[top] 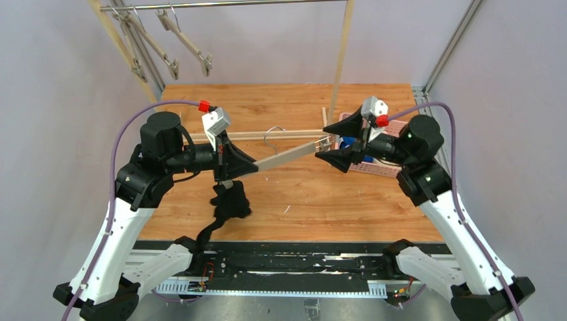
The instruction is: Remove the underwear clipped to the hanger
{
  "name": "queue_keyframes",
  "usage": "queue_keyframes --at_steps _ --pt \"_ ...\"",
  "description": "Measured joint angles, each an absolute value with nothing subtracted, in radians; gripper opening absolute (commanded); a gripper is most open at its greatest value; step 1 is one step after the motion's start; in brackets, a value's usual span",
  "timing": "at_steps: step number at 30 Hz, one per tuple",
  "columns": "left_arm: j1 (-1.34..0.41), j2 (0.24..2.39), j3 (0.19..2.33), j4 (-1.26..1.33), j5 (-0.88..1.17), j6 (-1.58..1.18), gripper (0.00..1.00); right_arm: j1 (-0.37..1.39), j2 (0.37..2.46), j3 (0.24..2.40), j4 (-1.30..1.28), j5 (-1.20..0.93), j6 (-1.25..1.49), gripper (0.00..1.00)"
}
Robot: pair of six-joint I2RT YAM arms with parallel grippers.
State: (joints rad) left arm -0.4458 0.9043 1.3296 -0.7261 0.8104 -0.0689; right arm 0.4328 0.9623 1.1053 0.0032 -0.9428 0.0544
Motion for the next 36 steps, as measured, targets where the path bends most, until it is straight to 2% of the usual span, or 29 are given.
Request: queue_keyframes --at_steps 7,11,12,19,30,36 --pt "-0.446 0.900 1.340 -0.701 0.805 -0.081 0.00 0.434 0.796 0.948 0.167 -0.667 0.140 0.73" --pt "-0.446 0.880 1.326 -0.607 0.807 -0.135 0.00 0.434 0.768 0.846 0.302 -0.573 0.243 0.60" --pt "-0.446 0.869 1.312 -0.565 0.809 -0.158 0.00 0.434 0.770 0.824 0.330 -0.564 0.266 0.59" --pt "-0.447 0.818 1.194 -0.237 0.806 -0.335 0.00 0.434 0.869 0.720 0.603 -0.588 0.487 0.68" --pt "-0.453 0.857 1.107 0.010 0.737 -0.475 0.00 0.435 1.056 0.768 1.116 -0.685 0.794 0.70" --pt "-0.511 0.885 1.063 0.115 0.693 -0.532 0.00 0.453 1.193 0.844 1.357 -0.687 0.939 0.71"
